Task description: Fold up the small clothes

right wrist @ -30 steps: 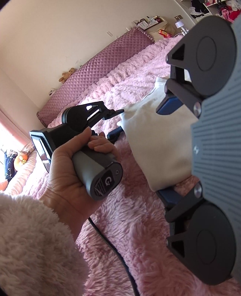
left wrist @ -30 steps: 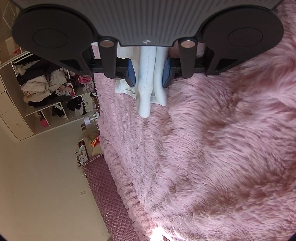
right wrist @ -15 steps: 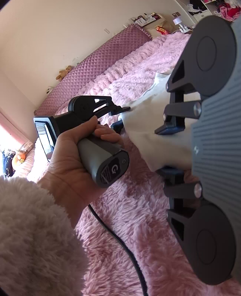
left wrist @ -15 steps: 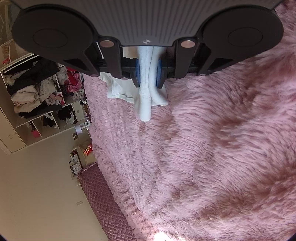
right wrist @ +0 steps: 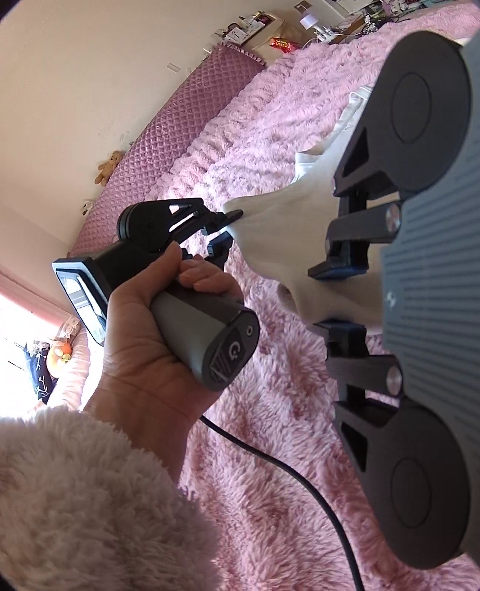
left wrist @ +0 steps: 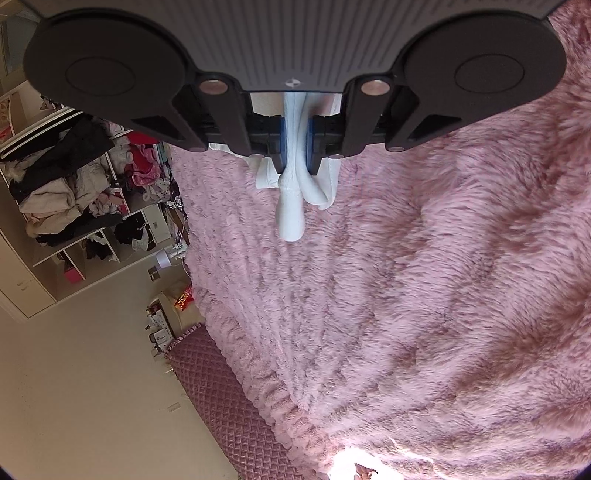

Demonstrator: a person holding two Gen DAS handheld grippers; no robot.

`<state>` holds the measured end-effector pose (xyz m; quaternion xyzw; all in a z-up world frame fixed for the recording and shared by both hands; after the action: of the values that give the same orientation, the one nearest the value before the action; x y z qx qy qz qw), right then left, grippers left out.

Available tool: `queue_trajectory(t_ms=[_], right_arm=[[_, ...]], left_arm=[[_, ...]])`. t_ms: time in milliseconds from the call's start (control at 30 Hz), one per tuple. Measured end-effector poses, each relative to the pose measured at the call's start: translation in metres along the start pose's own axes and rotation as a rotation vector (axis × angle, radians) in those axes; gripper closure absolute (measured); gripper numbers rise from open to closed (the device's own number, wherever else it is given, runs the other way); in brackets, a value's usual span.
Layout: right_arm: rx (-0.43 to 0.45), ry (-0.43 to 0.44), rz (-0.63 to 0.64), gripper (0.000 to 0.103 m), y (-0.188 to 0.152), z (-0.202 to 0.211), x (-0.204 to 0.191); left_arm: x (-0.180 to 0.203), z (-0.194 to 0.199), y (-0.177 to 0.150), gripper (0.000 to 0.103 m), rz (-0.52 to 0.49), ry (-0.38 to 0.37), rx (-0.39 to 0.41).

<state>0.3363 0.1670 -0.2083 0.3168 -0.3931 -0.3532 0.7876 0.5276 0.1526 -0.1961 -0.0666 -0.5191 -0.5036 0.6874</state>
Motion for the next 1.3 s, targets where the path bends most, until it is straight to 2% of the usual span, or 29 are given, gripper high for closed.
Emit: queue_trajectory(t_ms=[233, 433, 833, 1300], right_arm=[[0.052, -0.033, -0.128, 0.095, 0.01, 0.034, 0.053], [0.043, -0.076, -0.255, 0.096, -0.003, 0.057, 0.111], [0.024, -0.204, -0.441, 0.097, -0.069, 0.1, 0.217], [-0.049, -0.325, -0.639, 0.097, -0.176, 0.125, 0.304]], left_arm=[[0.054, -0.009, 0.0, 0.093, -0.045, -0.016, -0.009], [0.11, -0.034, -0.017, 0.093, -0.106, -0.03, -0.028], [0.201, -0.111, -0.077, 0.093, -0.203, -0.071, -0.122], [0.251, -0.197, -0.16, 0.093, -0.255, -0.092, -0.232]])
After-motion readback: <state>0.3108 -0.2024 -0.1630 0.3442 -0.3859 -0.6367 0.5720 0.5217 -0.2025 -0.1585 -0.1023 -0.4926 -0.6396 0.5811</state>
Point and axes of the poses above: each gripper's, at about its wrist camera, not at the fingertips, and z roughly against the way its jaws point, x to its right, y to its top, the point moved 10 cm from there along -z, roughly the way its jaws point, and after that the axes turned 2 degrees about -z, right-handed, at the moved point
